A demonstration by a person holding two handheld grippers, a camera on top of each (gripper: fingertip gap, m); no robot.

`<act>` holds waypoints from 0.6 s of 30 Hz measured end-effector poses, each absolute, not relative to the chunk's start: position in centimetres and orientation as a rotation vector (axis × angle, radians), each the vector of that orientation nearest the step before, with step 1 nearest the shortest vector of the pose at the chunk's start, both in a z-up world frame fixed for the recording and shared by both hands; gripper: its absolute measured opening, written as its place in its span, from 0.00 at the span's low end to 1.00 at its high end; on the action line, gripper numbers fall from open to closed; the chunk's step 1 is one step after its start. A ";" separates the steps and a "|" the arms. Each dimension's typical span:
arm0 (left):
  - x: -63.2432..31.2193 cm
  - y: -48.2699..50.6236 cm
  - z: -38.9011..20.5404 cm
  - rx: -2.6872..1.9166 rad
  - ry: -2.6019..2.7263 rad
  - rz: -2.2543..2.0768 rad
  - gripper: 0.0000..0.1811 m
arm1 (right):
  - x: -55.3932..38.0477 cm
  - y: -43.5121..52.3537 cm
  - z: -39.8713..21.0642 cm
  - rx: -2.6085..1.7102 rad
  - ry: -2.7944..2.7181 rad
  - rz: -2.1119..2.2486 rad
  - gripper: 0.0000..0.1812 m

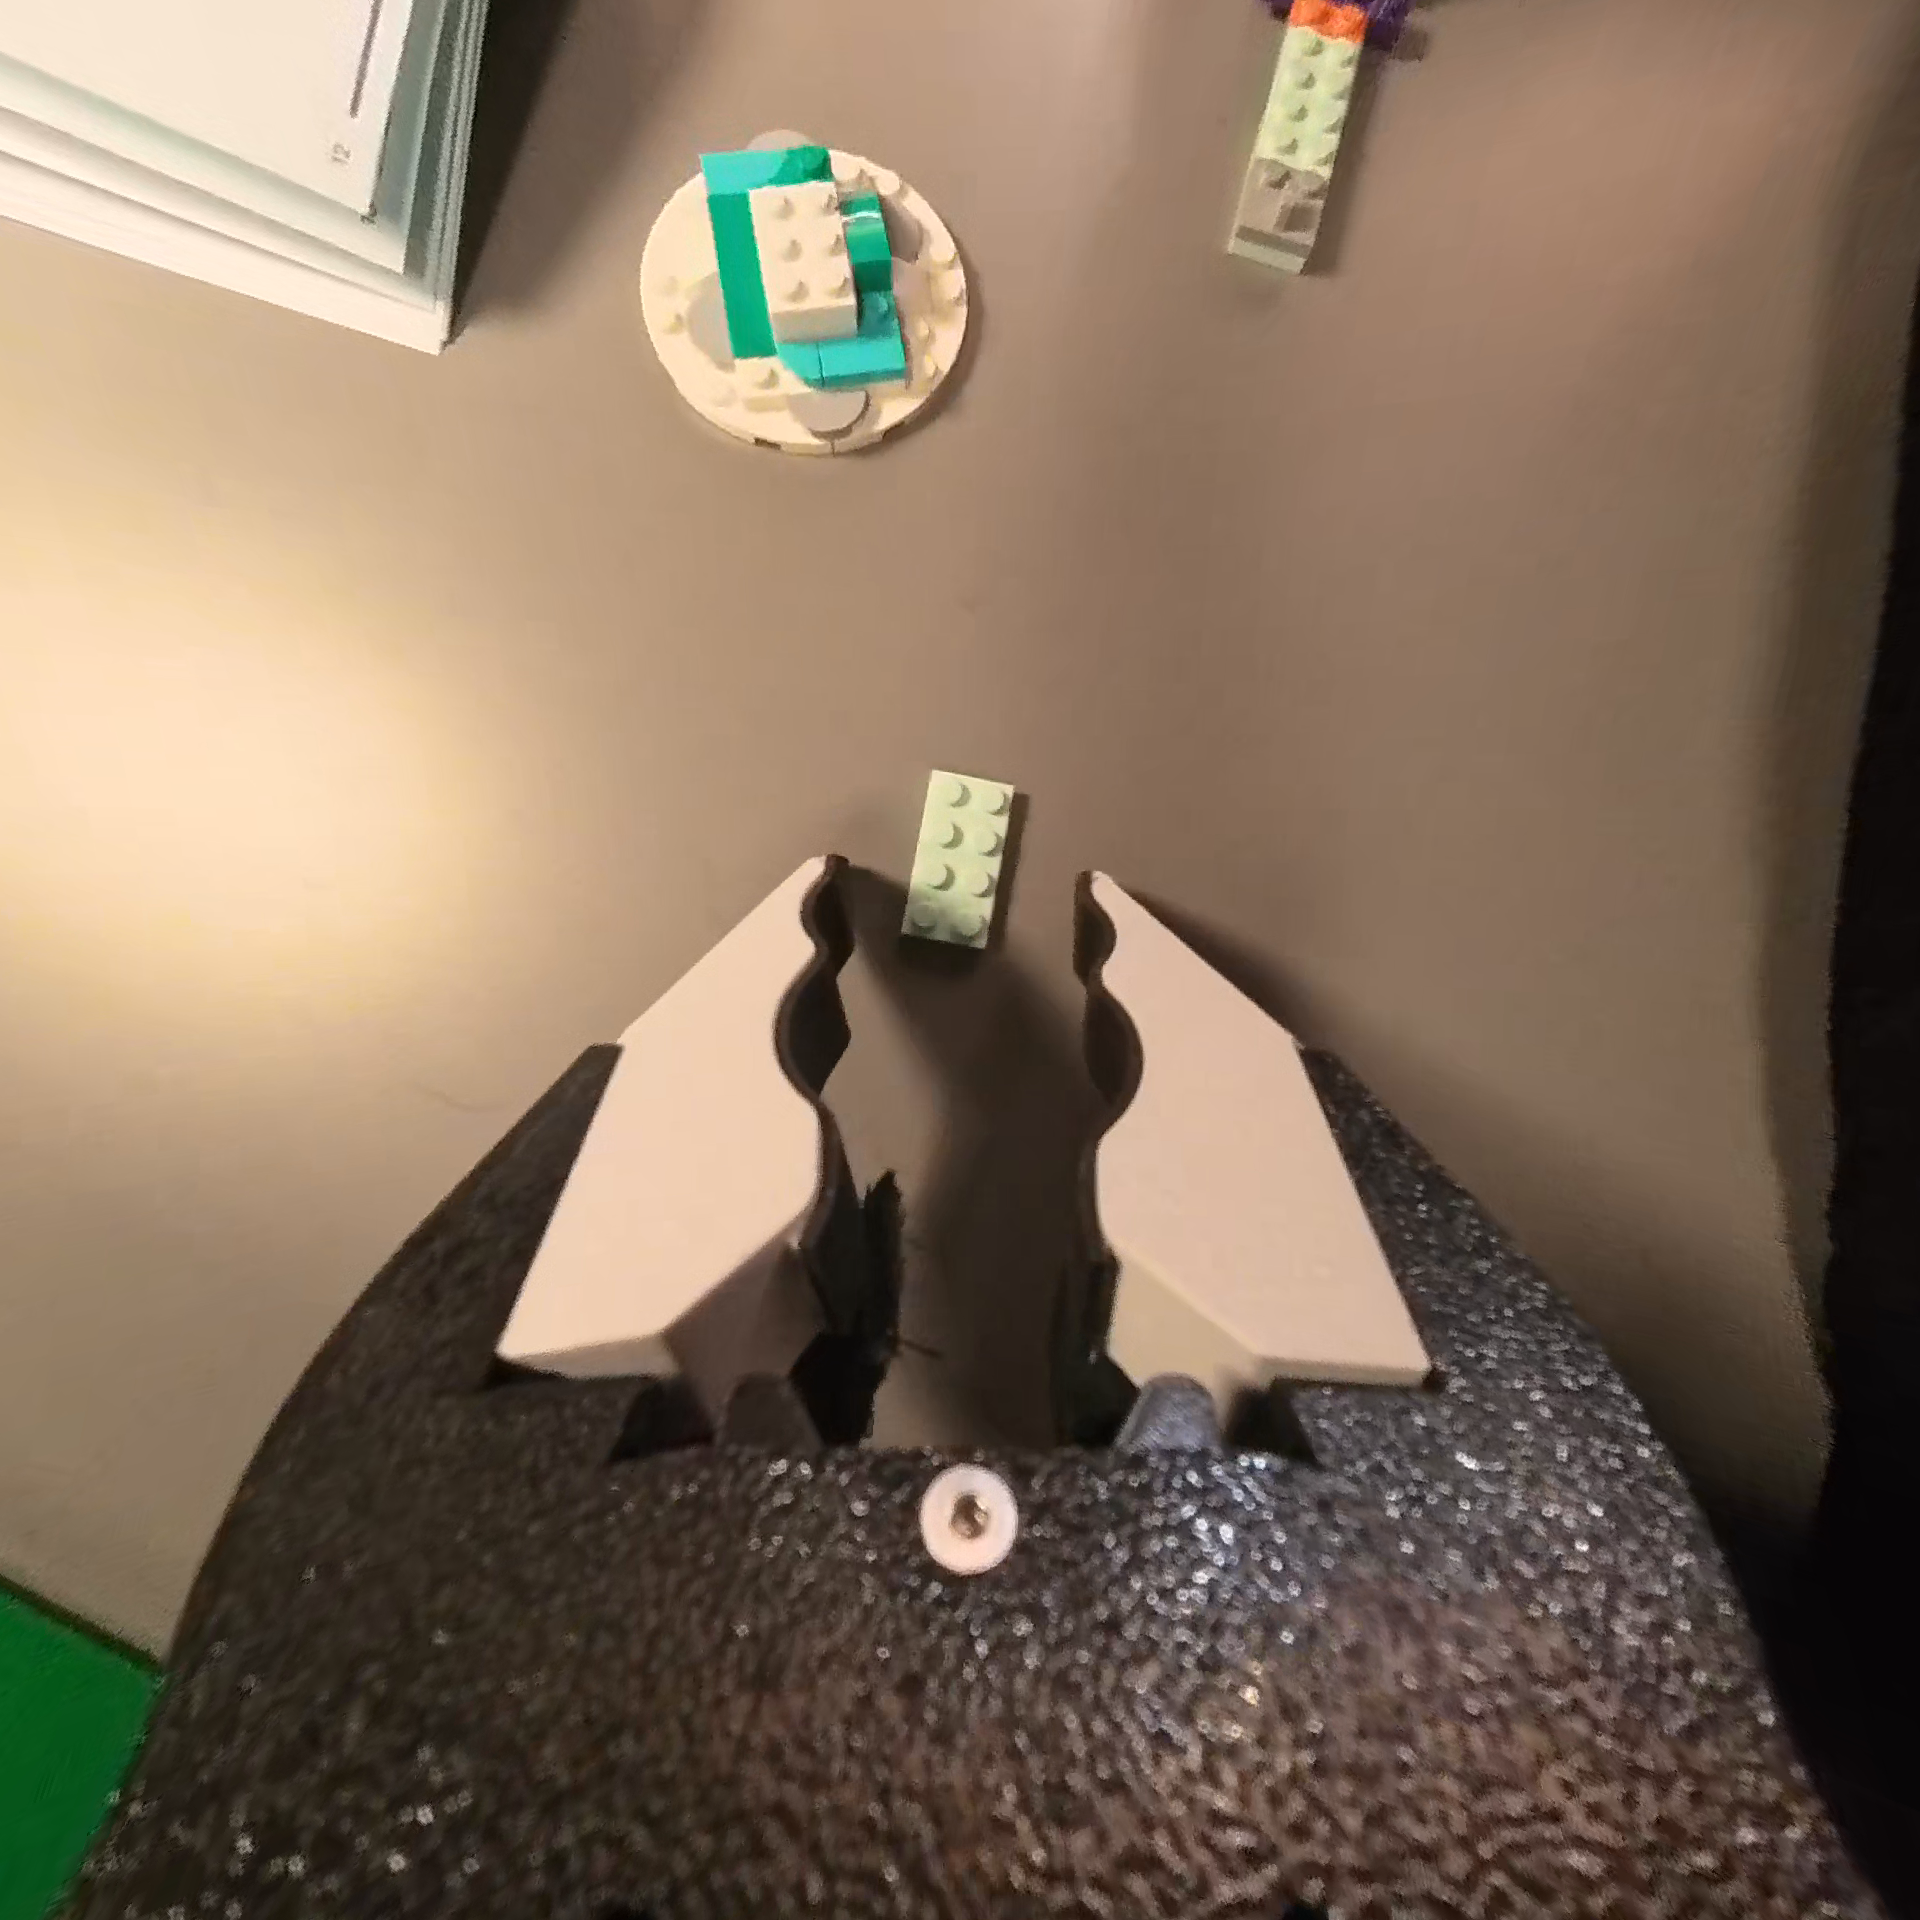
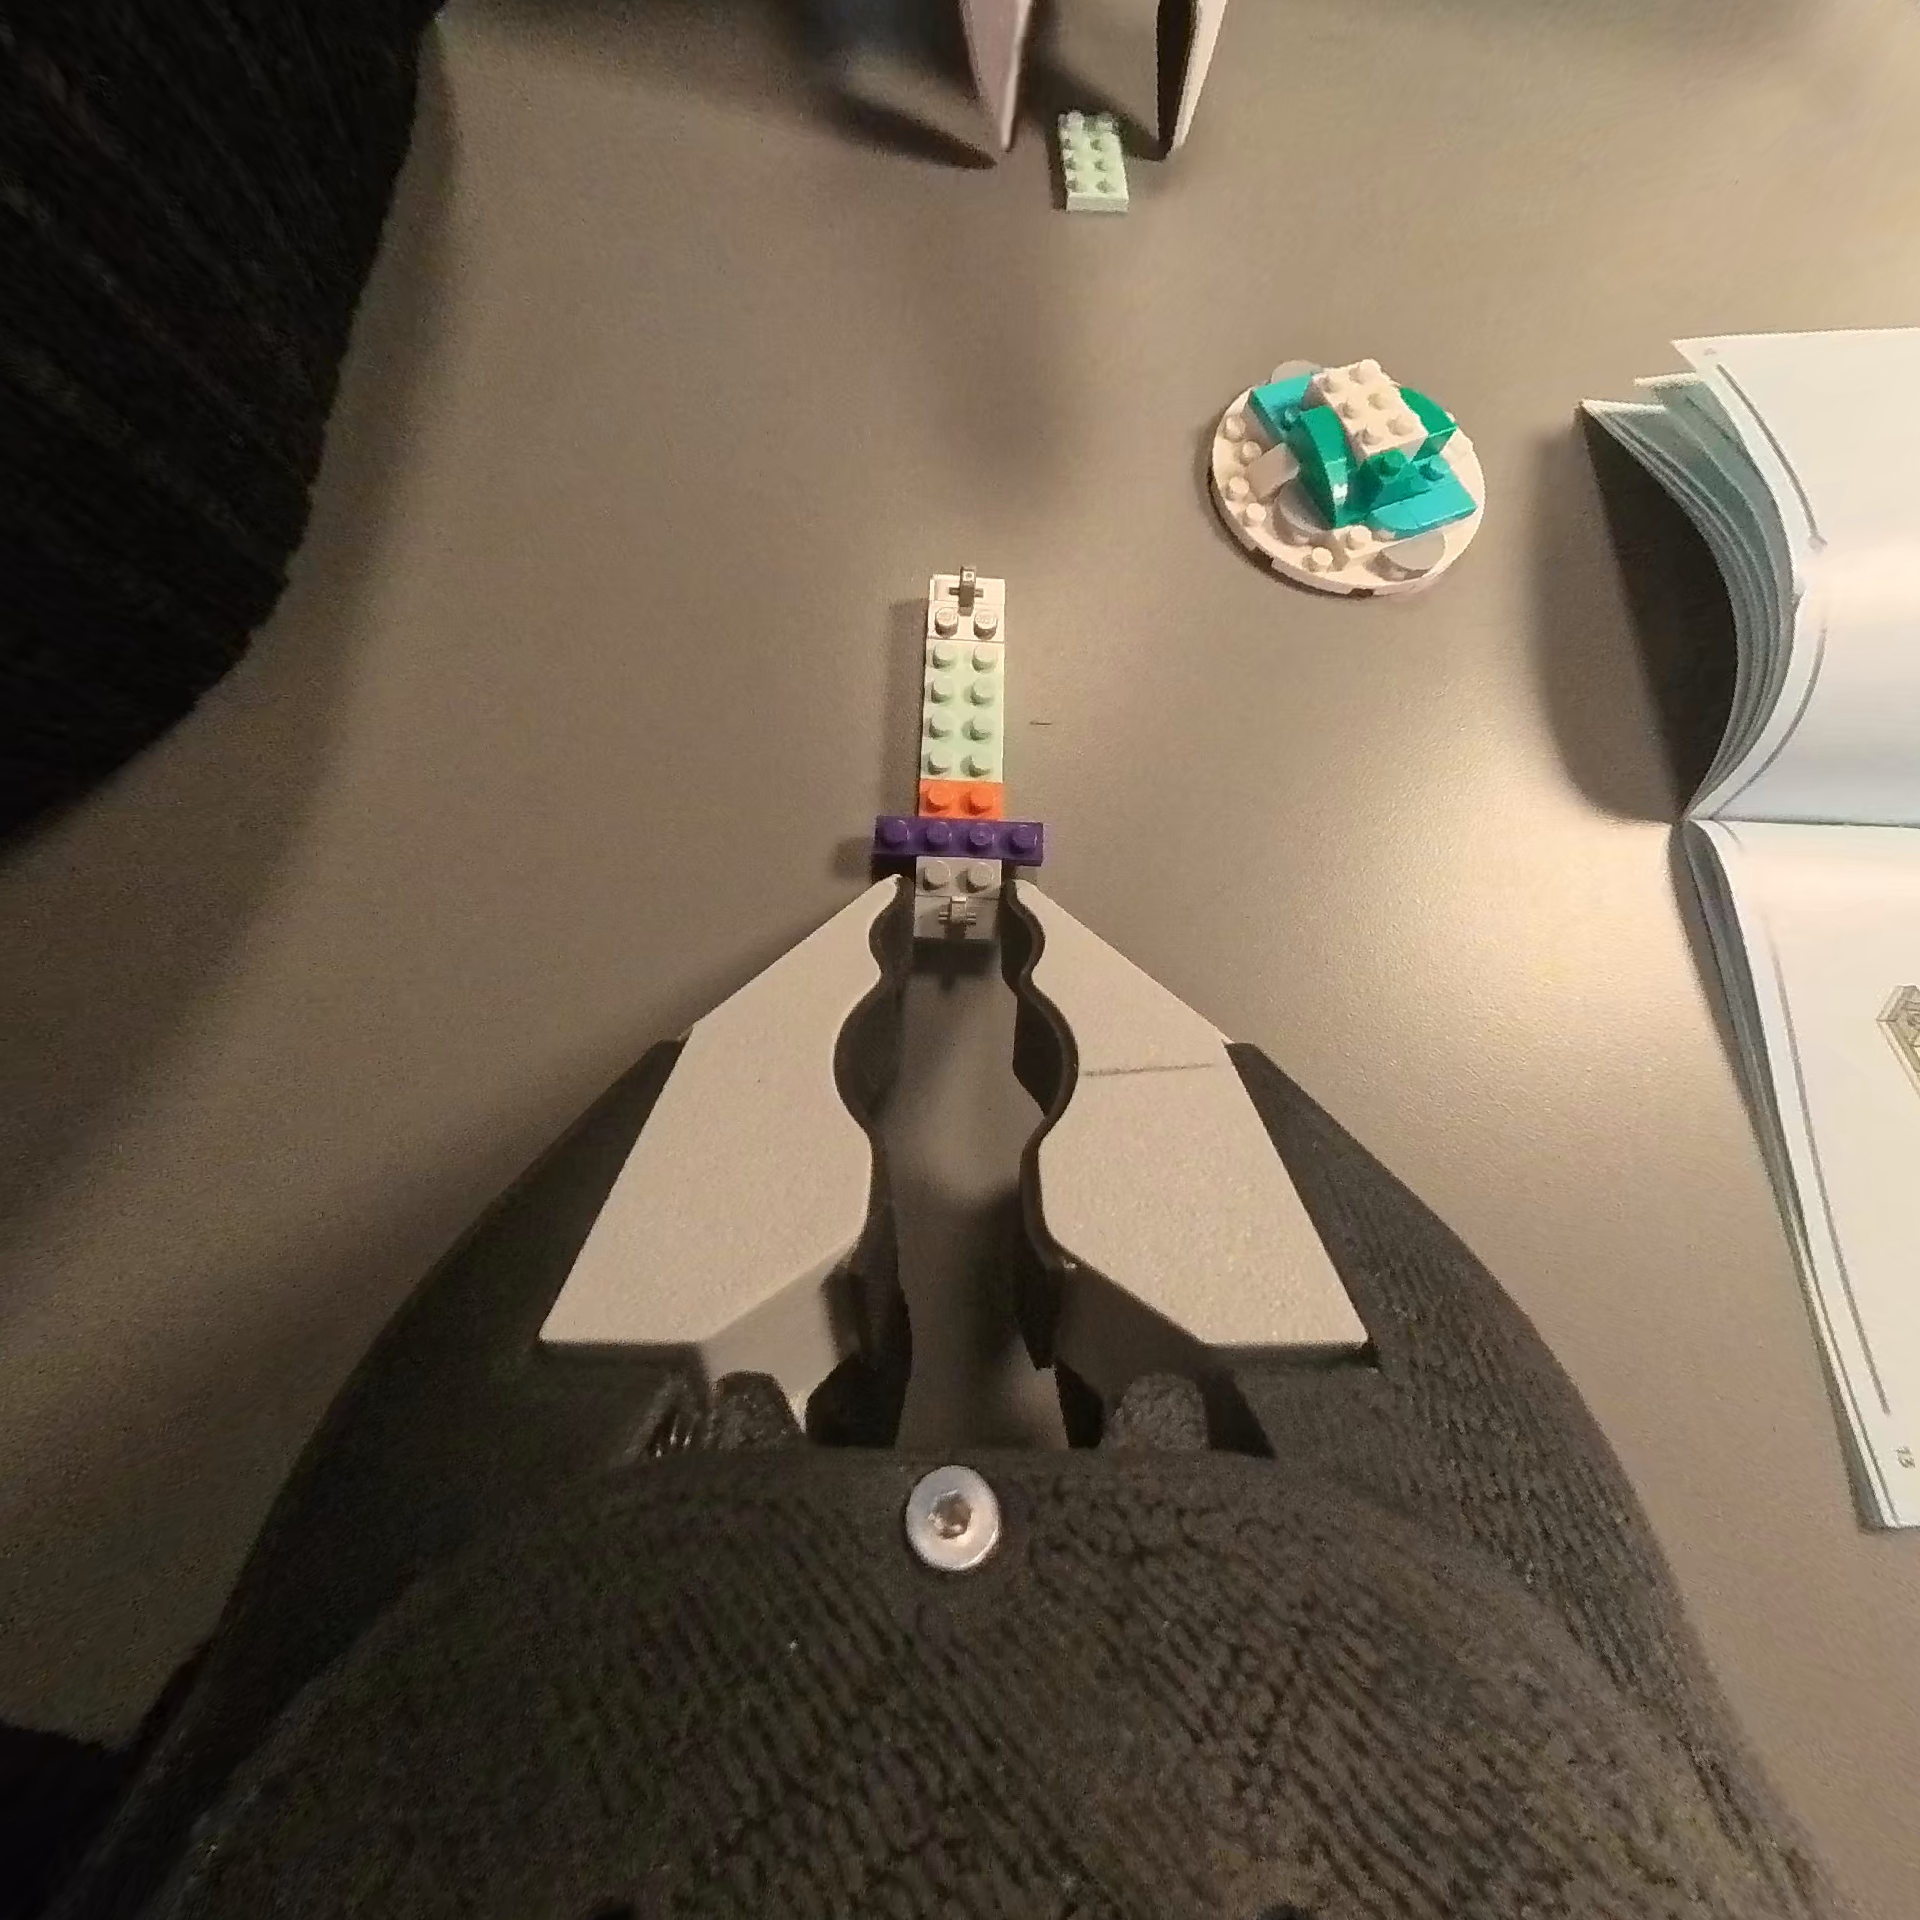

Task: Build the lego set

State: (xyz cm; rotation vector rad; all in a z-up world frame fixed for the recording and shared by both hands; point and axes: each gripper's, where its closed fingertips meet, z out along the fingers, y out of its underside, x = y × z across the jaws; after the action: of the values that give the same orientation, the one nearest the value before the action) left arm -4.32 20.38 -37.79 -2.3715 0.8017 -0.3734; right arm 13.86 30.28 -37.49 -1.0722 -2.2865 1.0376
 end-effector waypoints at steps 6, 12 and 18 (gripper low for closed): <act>-4.8 20.7 -37.9 -2.368 0.855 -0.327 0.21 | 13.8 30.4 -37.5 -1.088 -2.281 1.038 0.08; -4.2 20.7 -37.9 -2.376 0.888 -0.366 0.08 | 13.7 30.5 -37.5 -1.097 -2.279 1.039 0.08; -3.1 21.2 -37.5 -2.370 0.884 -0.375 0.07 | 13.7 30.6 -37.5 -1.104 -2.272 1.036 0.08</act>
State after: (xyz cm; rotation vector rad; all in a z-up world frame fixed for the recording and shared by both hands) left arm -3.05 21.17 -37.49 -2.3703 0.8837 -0.3749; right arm 13.67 30.56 -37.49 -1.1043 -2.2722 1.0364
